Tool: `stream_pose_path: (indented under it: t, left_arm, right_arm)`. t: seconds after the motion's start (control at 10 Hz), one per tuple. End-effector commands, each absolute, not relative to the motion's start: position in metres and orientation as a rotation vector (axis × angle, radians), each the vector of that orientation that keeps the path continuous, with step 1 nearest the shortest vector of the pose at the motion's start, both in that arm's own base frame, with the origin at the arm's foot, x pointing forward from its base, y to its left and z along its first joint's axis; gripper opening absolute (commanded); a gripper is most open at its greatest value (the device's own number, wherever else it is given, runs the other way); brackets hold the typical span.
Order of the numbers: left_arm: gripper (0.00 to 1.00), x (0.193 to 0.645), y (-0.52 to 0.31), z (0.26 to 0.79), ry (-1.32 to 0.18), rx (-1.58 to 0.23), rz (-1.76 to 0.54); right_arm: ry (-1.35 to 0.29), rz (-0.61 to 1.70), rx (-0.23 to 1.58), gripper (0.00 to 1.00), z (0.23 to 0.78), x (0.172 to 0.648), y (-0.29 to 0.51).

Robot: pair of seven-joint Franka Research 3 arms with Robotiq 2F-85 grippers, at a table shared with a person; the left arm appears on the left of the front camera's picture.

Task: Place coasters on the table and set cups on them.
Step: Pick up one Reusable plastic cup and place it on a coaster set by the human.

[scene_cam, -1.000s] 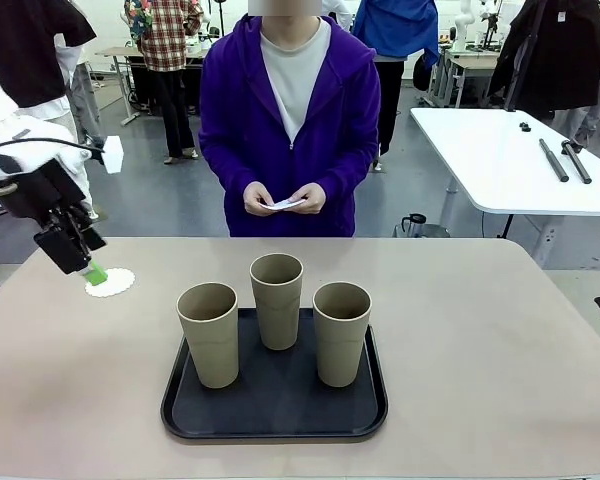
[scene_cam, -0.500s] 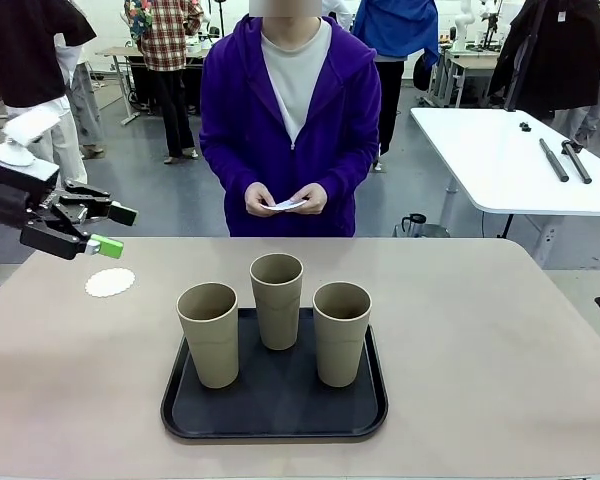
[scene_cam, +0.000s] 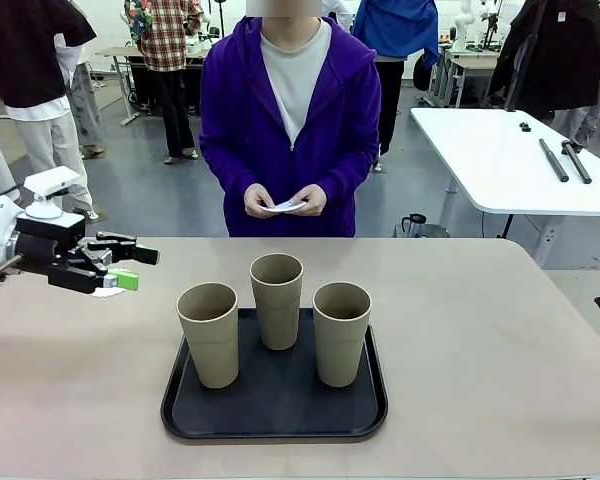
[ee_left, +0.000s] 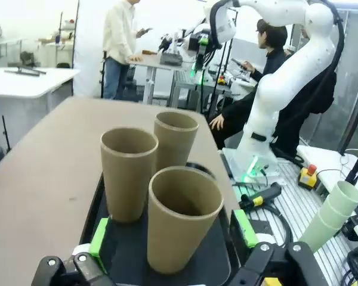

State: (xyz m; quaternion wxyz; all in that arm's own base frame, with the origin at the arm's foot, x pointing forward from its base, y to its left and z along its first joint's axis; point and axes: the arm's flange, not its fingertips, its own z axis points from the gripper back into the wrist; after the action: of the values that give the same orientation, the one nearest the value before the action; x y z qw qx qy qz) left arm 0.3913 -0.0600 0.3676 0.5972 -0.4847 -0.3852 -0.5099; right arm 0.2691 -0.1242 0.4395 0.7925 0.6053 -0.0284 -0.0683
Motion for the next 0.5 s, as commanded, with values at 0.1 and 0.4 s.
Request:
stream_pose_path:
  t: [0.1, 0.4]
  left_arm:
    - [1.0, 0.391, -0.058, 0.363, -0.898, -1.049, -1.226]
    - [1.0, 0.393, -0.057, 0.362, -0.872, -1.074, -1.196]
  right_arm:
    - [-0.062, -0.15, 1.308, 1.0, 0.44, 0.269, -0.124]
    - [-0.062, -0.15, 1.308, 1.0, 0.44, 0.269, -0.124]
